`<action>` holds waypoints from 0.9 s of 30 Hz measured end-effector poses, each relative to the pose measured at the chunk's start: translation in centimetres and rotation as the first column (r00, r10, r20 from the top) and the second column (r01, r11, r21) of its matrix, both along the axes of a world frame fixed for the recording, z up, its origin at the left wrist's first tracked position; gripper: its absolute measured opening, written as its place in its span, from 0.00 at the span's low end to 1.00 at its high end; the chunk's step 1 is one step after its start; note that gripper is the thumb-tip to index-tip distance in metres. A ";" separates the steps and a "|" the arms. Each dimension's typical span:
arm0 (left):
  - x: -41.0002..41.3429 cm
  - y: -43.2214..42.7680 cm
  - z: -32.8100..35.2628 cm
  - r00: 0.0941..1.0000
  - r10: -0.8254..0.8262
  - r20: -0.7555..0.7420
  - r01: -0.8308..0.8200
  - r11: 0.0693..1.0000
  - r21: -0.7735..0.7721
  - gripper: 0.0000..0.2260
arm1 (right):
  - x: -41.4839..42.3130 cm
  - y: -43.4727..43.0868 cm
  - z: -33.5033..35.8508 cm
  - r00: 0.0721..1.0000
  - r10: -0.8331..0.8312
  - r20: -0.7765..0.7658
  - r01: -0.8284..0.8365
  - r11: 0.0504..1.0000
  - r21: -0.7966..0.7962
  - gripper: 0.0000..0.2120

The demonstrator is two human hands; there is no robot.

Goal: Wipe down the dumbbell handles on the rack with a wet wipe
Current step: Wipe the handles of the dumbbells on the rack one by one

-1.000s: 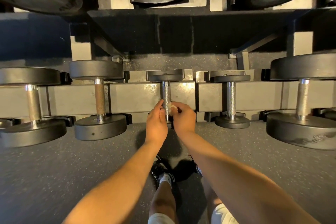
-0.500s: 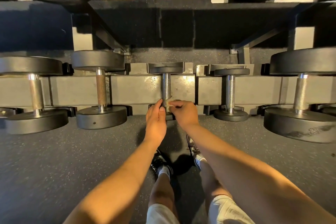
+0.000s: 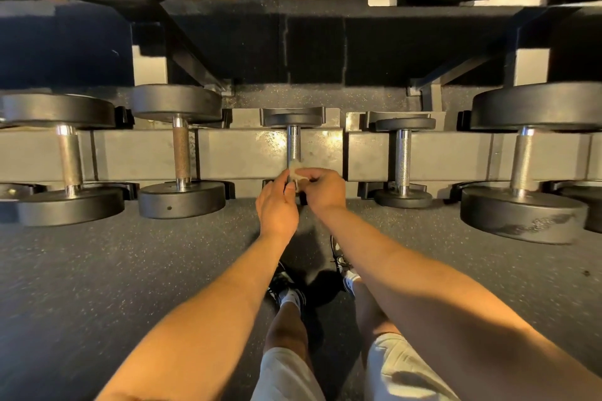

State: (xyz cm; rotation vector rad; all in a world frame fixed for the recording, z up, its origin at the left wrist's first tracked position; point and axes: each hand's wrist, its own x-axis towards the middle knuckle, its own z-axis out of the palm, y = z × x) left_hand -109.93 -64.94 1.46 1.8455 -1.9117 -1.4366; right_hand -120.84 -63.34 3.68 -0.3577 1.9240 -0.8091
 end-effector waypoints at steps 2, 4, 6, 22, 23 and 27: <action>-0.6 -0.1 2.0 0.998 0.031 -0.056 -0.027 0.998 0.061 0.19 | 0.0 0.1 1.9 0.999 -0.050 0.012 0.050 0.998 -0.038 0.12; -1.4 -0.2 4.9 0.987 0.091 -0.131 -0.078 0.992 0.100 0.17 | 0.0 0.5 4.0 0.998 -0.059 0.014 0.060 0.996 -0.065 0.14; -2.3 -0.5 8.0 0.978 0.126 -0.165 -0.111 0.989 0.097 0.14 | -0.3 1.1 6.4 0.999 -0.052 -0.005 0.052 0.996 -0.066 0.16; -5.5 -2.4 25.1 0.983 -0.053 -0.179 0.037 0.995 -0.092 0.07 | -2.8 3.2 25.2 0.965 -0.260 -0.028 0.246 0.937 -0.250 0.13; -5.9 -2.5 25.7 0.979 -0.048 -0.200 0.028 0.995 -0.100 0.06 | -3.0 3.2 25.9 0.963 -0.270 -0.022 0.254 0.929 -0.269 0.13; -8.0 -3.1 28.0 0.973 -0.008 -0.232 -0.017 0.994 -0.107 0.03 | -5.1 2.8 27.8 0.956 -0.292 -0.025 0.267 0.904 -0.335 0.11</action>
